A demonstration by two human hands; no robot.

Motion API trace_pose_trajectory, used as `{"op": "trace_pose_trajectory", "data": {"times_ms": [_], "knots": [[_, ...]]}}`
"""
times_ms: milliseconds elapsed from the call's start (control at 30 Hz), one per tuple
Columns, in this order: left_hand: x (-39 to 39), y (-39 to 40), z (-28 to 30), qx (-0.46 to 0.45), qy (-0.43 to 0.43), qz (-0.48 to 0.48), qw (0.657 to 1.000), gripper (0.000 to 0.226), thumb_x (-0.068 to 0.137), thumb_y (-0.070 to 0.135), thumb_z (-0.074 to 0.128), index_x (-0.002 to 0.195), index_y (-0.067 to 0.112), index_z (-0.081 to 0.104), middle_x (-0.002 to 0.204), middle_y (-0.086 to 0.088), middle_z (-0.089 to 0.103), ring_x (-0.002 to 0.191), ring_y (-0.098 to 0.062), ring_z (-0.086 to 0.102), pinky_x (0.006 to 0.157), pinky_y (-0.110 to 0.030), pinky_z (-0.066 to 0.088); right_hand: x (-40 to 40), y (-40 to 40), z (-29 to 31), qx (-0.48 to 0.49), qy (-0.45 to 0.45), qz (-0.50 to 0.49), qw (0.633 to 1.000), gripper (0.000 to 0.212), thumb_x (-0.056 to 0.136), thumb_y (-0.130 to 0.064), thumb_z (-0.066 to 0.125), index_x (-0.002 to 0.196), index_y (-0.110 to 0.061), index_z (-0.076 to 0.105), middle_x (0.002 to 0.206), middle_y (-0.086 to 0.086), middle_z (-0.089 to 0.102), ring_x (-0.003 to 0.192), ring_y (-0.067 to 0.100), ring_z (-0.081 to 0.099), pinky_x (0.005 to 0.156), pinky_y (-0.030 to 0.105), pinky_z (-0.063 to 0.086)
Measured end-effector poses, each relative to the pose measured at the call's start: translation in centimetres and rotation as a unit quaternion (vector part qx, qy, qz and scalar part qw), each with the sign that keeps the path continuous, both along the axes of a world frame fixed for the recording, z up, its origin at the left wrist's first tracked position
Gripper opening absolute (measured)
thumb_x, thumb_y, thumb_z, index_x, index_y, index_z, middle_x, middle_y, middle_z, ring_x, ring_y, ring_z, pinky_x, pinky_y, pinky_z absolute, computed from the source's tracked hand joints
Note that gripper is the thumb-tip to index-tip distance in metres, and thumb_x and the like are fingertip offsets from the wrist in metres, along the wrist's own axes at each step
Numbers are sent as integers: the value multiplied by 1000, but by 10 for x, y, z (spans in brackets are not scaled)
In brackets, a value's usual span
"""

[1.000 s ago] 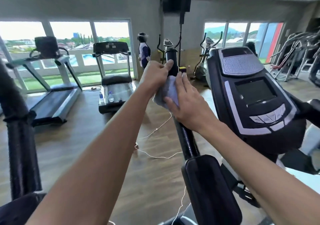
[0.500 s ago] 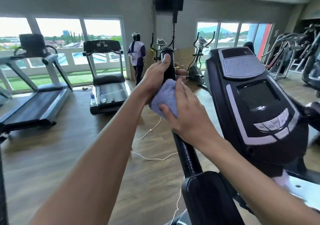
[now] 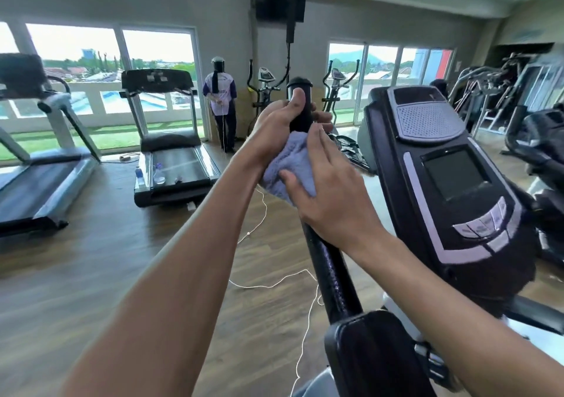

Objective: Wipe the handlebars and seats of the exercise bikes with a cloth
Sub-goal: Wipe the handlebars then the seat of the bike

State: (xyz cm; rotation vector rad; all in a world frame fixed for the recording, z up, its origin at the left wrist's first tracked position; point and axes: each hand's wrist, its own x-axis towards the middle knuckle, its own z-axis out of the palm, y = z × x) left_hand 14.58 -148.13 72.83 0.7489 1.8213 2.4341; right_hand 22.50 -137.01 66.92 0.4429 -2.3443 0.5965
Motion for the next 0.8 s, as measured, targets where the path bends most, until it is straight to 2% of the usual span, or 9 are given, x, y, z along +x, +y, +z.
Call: {"op": "trace_pose_trajectory", "data": {"times_ms": [67,133,200,400,500,600,667,733,800], "knots": [[0,7,5,-22,3,8,1000,38,110,32,43,99,-1,57,116,-28,69,114,-48,66,100,-54,55,-5,7,5,7,1,-6,1000,78,104,-44,51,160,0,19,165,19,27,148,36,34,117,41,33],[0,8,6,-35,0,12,999,41,110,32,44,92,0,63,111,-26,71,109,-45,67,104,-57,51,-5,9,6,5,-11,-3,1000,78,105,-42,51,160,1,18,166,19,25,149,36,31,119,39,29],[4,2,4,-19,-12,-5,1000,45,110,30,42,86,2,66,104,-24,72,97,-37,71,94,-48,59,1,7,5,-1,-25,9,1000,78,104,-42,51,160,0,17,166,19,24,150,36,30,119,40,29],[15,-16,-2,-34,5,58,998,37,112,33,36,101,3,53,102,-19,68,90,-30,69,73,-32,61,26,-3,-9,-11,-106,48,993,78,104,-44,49,161,-3,16,166,12,25,151,28,28,120,42,30],[15,-7,-2,-61,0,67,996,40,111,38,38,113,1,53,102,-15,69,94,-33,68,73,-33,57,46,13,-14,7,-142,54,988,77,102,-45,50,161,-8,17,165,6,26,150,22,29,119,34,27],[13,-9,-5,-46,-2,70,997,38,111,38,38,106,3,55,97,-13,69,89,-32,68,71,-34,57,44,7,-10,21,-136,48,989,78,103,-50,45,161,-5,17,164,10,27,148,26,30,117,32,25],[12,-13,-6,-22,-11,69,997,38,110,36,40,98,5,57,96,-16,69,84,-30,68,80,-38,58,26,-8,-2,22,-104,27,994,78,105,-49,43,160,0,16,165,17,26,148,33,31,118,38,27],[12,-16,-8,2,-27,53,998,38,109,37,44,99,3,59,103,-22,67,94,-32,64,99,-49,53,12,-20,3,13,-69,10,997,75,106,-44,43,159,3,17,164,22,26,147,39,32,118,44,30],[13,-17,-7,-1,-37,46,998,39,109,38,45,100,2,58,104,-23,65,97,-34,62,105,-53,49,11,-20,-3,8,-57,11,998,76,106,-45,43,160,2,17,165,21,25,148,37,31,119,43,30]]}}
